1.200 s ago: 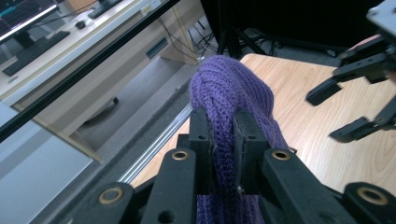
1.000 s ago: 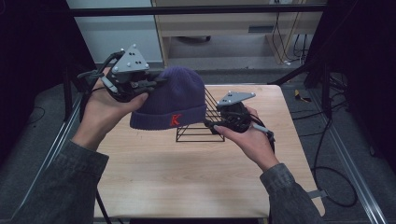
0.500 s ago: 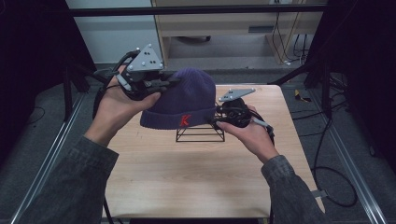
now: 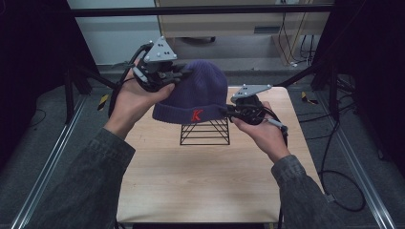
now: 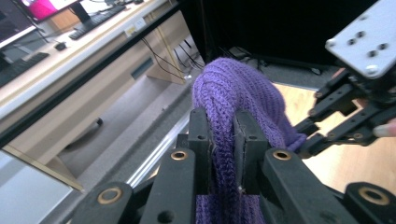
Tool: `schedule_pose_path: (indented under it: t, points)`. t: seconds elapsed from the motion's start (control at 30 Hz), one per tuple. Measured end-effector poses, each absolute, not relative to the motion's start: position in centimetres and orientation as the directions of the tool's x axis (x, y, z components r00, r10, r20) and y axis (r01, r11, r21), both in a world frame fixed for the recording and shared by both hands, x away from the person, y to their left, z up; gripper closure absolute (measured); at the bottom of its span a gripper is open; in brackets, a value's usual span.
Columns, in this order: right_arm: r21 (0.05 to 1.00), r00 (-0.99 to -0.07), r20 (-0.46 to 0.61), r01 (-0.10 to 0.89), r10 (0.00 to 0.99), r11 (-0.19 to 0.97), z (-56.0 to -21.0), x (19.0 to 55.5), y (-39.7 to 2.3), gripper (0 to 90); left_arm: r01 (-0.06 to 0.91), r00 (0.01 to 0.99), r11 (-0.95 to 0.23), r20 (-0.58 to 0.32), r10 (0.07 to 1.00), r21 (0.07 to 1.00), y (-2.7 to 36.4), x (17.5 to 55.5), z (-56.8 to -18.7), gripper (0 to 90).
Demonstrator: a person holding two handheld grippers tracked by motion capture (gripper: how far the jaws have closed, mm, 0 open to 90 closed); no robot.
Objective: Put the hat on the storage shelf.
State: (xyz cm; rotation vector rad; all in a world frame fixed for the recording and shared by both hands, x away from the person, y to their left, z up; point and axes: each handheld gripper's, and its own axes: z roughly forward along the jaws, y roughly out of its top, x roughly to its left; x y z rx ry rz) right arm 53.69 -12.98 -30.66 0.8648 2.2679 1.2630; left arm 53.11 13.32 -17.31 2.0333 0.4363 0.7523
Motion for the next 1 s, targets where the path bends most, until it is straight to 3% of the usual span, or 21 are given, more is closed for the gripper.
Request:
schedule_pose_path:
  t: [0.57, 1.0]
  points:
    - [0.835, -0.627, -0.133, 0.346, 0.767, 0.428, -30.7, 56.7, -15.1, 76.7, 0.036, 0.737, -0.502, 0.316, 0.597, 0.864, 11.5, 59.8, -20.4, 78.4]
    - [0.818, -0.631, -0.133, 0.365, 0.765, 0.444, -31.7, 57.2, -15.3, 76.6, 0.040, 0.735, -0.514, 0.323, 0.596, 0.857, 10.9, 60.8, -21.6, 78.0]
